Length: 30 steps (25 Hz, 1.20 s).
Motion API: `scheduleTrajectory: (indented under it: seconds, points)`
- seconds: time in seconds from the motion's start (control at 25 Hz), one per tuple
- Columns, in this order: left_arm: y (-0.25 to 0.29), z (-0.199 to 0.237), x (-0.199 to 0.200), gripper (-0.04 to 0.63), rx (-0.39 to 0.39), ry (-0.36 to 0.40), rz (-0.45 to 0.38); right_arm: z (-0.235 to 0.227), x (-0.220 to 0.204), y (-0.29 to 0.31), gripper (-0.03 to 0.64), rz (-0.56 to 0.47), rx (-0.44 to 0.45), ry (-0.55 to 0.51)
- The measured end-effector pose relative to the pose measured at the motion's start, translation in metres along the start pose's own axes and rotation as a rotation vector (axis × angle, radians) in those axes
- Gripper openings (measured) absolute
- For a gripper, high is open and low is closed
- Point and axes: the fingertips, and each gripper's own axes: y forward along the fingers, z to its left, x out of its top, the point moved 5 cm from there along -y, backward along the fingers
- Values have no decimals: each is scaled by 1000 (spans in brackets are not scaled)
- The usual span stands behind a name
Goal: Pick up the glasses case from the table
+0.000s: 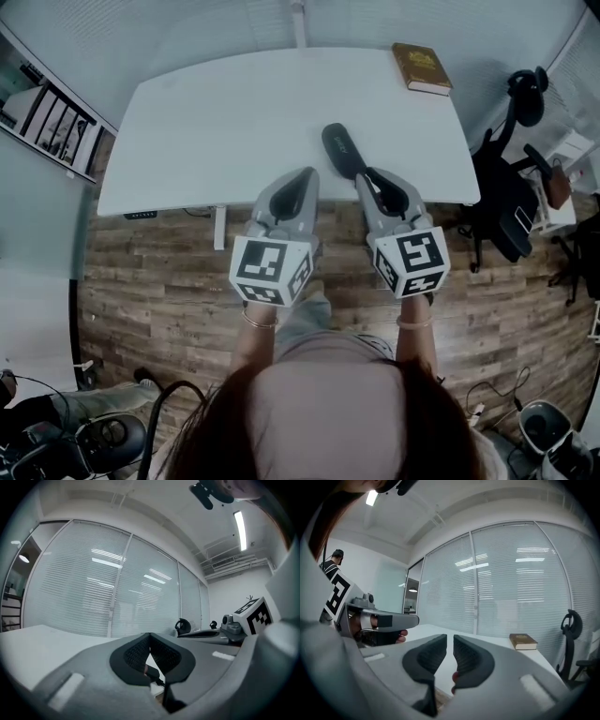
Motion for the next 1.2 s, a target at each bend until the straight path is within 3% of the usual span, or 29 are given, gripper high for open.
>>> scheduleTrajectory:
  seconds: [0.6,1.2]
  points:
    - [37,57,-3,3,-67,-40,11,-7,-5,63,98,98,-49,-21]
    - [70,76,-12,4,-88,-68,31,-18,-32,103,170,225,-43,-67]
